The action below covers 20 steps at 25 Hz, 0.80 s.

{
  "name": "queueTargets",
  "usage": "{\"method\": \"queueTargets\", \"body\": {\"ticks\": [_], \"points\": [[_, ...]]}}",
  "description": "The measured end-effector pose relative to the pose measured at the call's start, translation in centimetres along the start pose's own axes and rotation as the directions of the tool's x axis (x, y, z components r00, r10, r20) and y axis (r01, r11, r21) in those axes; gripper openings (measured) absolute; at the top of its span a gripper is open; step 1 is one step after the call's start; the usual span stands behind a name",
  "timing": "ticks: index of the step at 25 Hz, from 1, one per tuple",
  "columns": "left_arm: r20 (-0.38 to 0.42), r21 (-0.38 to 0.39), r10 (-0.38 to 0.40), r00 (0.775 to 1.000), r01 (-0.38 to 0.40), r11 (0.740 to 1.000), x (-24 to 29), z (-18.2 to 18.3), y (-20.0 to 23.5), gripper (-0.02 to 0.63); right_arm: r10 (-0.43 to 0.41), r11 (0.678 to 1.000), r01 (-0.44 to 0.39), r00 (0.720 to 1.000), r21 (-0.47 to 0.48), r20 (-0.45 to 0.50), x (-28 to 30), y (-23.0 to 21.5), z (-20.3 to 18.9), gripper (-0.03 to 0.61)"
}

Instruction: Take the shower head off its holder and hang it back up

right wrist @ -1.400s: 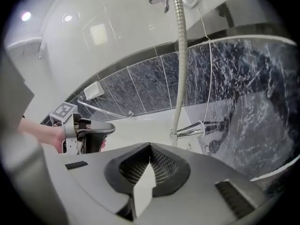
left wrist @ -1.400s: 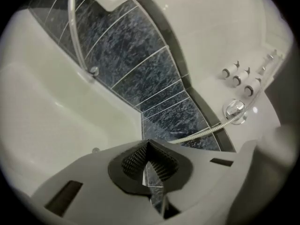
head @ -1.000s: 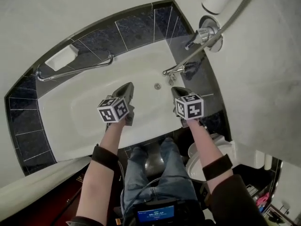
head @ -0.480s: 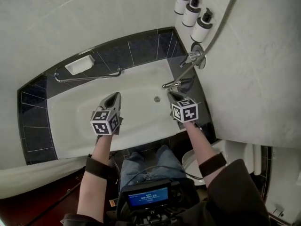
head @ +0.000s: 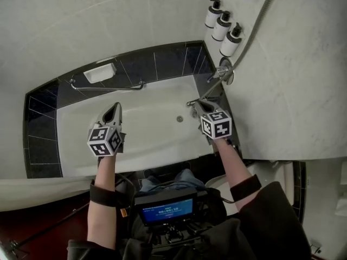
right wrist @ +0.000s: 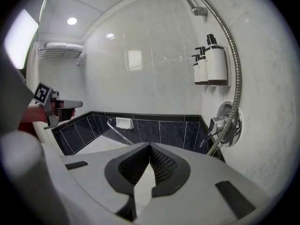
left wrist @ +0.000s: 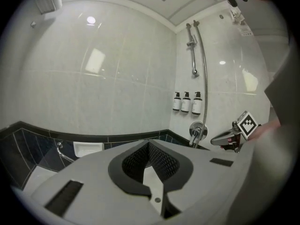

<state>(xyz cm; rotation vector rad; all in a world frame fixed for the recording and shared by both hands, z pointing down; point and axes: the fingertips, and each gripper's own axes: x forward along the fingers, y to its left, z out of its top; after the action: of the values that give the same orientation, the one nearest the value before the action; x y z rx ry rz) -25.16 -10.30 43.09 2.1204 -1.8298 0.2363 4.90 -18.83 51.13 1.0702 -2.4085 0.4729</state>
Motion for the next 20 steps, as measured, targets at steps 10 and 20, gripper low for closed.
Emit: {"method": "queueTargets", "body": {"ticks": [10,20], "points": [[0.025,-0.003,0.044,0.999,-0.044,0.999,-3.7,0.3,1.2,0.004,-0.006,1.000,0.007,1.000,-0.028,0.028,-1.4,0.9,1.0,0.017],[0.040,-0.016,0.072,0.997,-0.072,0.997,-4.6,-0.2,1.5,0.004,-0.014,1.000,0.014,1.000,-0.010,0.008,-1.7,0.4,-0.8,0.017]]}}
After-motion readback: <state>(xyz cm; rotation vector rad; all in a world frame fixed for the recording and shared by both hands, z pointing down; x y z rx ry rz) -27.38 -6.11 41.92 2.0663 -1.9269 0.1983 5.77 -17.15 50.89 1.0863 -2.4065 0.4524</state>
